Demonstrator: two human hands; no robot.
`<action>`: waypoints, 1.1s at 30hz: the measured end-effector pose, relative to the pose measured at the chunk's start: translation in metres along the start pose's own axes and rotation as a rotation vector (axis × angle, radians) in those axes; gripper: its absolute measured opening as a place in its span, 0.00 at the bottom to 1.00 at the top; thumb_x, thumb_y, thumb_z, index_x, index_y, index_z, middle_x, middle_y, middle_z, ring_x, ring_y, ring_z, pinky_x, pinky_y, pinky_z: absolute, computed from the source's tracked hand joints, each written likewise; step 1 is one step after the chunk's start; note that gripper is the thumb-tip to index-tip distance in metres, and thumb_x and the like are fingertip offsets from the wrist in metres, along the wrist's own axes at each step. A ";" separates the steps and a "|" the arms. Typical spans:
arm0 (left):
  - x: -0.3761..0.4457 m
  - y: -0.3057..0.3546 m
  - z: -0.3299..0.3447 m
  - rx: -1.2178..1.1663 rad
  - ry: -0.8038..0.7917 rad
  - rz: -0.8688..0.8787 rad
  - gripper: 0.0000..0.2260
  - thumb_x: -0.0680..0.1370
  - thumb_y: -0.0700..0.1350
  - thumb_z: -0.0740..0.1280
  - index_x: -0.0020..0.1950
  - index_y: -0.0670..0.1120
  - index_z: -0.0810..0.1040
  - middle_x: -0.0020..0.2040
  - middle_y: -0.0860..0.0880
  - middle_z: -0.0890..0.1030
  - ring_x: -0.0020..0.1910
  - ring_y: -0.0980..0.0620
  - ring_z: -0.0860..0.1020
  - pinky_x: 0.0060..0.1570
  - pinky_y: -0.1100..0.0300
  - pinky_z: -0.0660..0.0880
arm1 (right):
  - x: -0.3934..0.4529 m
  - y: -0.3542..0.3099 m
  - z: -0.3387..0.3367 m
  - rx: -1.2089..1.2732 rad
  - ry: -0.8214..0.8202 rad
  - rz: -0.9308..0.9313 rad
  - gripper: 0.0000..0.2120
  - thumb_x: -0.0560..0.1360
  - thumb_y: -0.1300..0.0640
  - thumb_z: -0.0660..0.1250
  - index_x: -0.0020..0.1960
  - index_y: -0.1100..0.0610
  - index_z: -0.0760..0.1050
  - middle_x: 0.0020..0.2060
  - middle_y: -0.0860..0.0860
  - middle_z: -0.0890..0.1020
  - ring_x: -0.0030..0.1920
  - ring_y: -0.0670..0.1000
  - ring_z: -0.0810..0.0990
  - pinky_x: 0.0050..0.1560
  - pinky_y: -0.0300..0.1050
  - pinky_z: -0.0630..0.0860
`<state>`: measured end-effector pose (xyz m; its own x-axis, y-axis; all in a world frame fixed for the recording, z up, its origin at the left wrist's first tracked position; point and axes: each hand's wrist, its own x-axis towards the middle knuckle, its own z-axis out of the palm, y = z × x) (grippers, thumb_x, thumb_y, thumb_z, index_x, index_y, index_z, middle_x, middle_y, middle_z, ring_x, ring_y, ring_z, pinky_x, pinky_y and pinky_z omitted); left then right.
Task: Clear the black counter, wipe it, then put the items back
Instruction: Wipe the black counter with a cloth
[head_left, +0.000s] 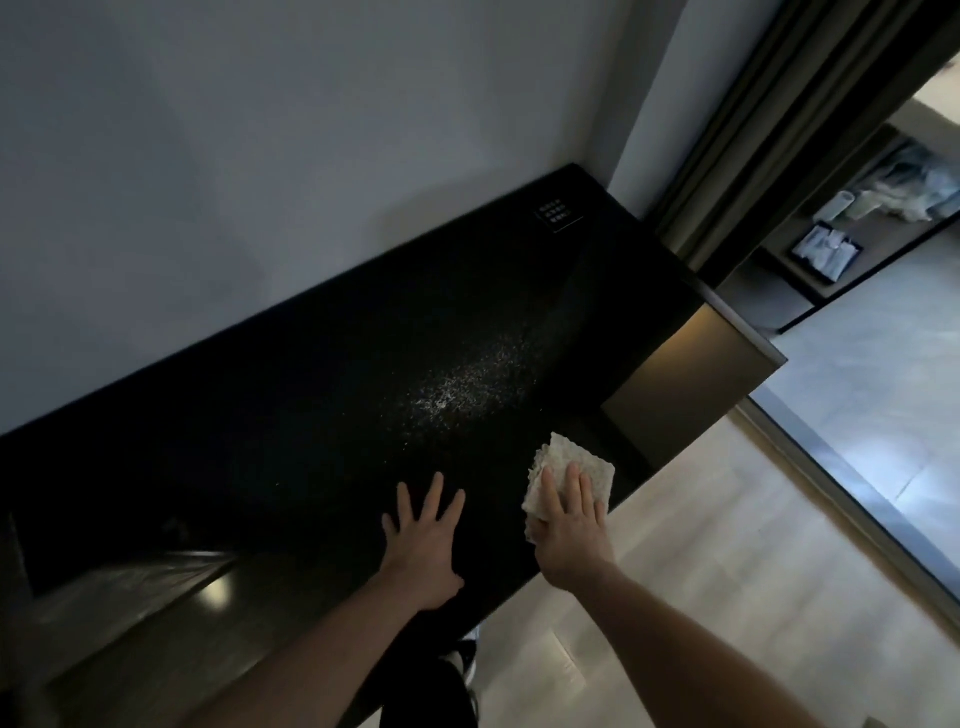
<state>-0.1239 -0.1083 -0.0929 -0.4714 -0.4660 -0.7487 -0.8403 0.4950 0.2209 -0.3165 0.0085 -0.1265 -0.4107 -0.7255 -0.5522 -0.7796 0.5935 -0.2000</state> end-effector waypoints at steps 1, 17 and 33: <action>0.006 0.008 -0.003 -0.001 -0.003 -0.021 0.55 0.73 0.53 0.77 0.83 0.57 0.36 0.80 0.51 0.27 0.78 0.31 0.31 0.77 0.29 0.45 | 0.010 0.012 -0.009 0.001 0.000 0.013 0.38 0.85 0.41 0.53 0.83 0.49 0.31 0.81 0.60 0.31 0.82 0.62 0.33 0.81 0.61 0.36; 0.041 0.045 -0.036 -0.032 -0.016 -0.110 0.59 0.71 0.52 0.79 0.81 0.60 0.33 0.78 0.46 0.24 0.77 0.27 0.32 0.76 0.29 0.52 | 0.060 0.082 -0.062 -0.036 -0.030 -0.197 0.36 0.85 0.41 0.50 0.80 0.39 0.27 0.81 0.50 0.28 0.79 0.55 0.24 0.81 0.63 0.34; 0.085 0.133 -0.029 -0.399 0.181 -0.511 0.62 0.67 0.60 0.80 0.80 0.61 0.31 0.81 0.47 0.28 0.81 0.34 0.37 0.76 0.38 0.64 | 0.208 0.298 -0.210 -0.144 0.134 -0.340 0.34 0.85 0.56 0.55 0.84 0.43 0.43 0.83 0.46 0.41 0.83 0.51 0.36 0.83 0.60 0.47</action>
<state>-0.2829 -0.1034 -0.1089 0.0034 -0.7023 -0.7119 -0.9878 -0.1131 0.1070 -0.7335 -0.0382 -0.1308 -0.1679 -0.9172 -0.3614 -0.9364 0.2630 -0.2325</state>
